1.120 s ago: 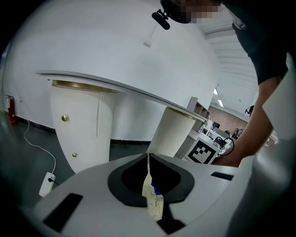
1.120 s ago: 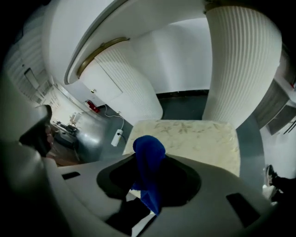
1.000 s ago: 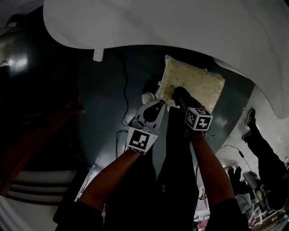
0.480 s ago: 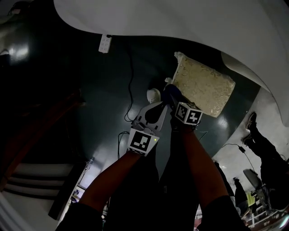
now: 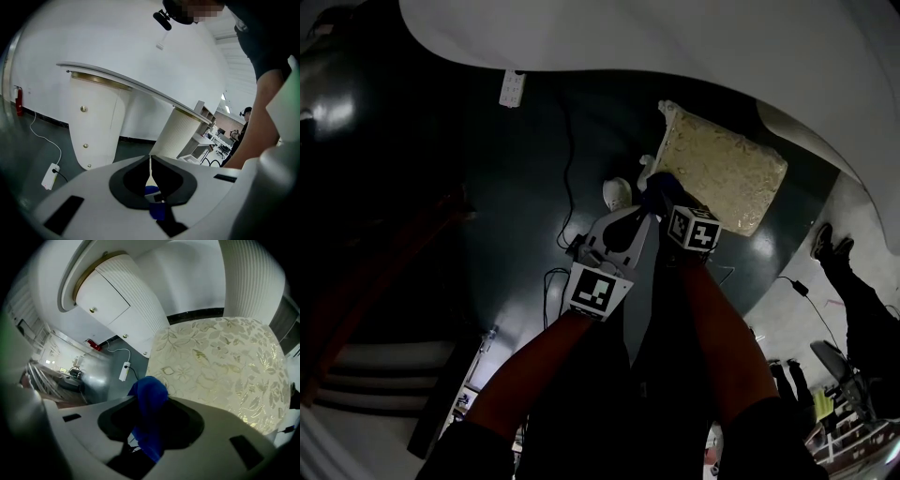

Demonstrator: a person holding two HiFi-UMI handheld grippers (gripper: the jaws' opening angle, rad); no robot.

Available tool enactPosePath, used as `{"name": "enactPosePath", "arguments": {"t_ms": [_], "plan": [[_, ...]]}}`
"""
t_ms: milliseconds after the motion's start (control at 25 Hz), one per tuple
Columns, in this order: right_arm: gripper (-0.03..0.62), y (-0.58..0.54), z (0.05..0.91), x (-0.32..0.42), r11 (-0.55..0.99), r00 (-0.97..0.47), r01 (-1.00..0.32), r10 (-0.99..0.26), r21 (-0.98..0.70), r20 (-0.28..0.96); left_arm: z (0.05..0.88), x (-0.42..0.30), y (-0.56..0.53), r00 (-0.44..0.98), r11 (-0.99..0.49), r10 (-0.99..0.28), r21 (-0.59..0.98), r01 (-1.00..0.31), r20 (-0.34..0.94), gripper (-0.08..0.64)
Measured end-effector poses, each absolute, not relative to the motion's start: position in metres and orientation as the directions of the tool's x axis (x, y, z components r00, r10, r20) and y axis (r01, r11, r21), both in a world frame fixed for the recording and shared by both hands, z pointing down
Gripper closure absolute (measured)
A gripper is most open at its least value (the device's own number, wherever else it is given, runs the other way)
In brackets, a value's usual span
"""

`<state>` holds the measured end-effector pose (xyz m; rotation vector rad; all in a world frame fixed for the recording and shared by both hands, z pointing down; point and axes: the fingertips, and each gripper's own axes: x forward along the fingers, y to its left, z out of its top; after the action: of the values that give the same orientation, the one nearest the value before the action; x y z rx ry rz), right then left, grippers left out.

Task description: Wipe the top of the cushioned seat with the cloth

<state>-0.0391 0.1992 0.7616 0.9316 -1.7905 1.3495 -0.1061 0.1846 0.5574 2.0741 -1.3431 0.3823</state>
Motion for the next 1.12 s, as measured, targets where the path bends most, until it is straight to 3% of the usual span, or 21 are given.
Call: {"name": "enactPosePath", "arguments": {"t_ms": [1120], "plan": [[0.431, 0.197, 0.777, 0.067, 0.25, -0.42, -0.894, -0.18, -0.371, 0.889, 0.555, -0.026, 0.166, 0.51, -0.372, -0.641, 0.348, -0.86, 0.574, 0.537]]}}
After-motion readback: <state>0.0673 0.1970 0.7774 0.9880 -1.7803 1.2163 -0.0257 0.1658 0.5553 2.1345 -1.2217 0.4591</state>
